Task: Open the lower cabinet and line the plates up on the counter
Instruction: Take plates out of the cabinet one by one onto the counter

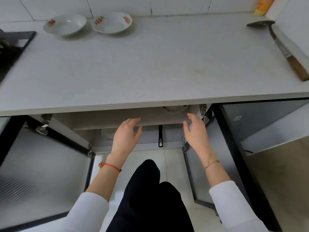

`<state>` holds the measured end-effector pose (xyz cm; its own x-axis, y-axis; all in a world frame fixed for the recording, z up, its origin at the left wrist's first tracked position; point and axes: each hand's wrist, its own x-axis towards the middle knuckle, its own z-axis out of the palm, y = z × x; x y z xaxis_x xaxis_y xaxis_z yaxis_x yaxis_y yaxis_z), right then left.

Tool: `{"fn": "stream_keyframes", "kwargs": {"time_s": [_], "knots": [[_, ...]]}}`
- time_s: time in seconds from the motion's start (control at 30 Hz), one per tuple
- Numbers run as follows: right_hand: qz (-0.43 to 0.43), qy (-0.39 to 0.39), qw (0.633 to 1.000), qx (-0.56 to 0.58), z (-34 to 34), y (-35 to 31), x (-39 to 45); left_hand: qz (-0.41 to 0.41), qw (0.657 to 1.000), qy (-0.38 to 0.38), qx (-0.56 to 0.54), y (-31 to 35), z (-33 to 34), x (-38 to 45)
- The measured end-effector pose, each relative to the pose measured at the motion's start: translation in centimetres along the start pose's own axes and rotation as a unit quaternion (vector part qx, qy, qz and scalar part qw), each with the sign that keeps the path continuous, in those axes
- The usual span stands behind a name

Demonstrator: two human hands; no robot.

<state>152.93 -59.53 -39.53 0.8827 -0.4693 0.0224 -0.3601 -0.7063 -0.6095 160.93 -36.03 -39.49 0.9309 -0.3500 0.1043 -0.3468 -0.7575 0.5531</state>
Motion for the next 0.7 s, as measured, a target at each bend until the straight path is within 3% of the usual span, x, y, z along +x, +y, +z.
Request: {"fn": "stream_keyframes", "kwargs": {"time_s": [0.37,0.7], "knots": [[-0.011,0.080,0.997,0.007,14.9,11.0,8.3,0.031,0.998,0.045,-0.020,-10.0,17.4,7.9],[-0.003,0.131,0.991,-0.001,19.0,15.0,14.8,0.037,0.996,0.054,-0.061,-12.1,23.1,14.6]]}}
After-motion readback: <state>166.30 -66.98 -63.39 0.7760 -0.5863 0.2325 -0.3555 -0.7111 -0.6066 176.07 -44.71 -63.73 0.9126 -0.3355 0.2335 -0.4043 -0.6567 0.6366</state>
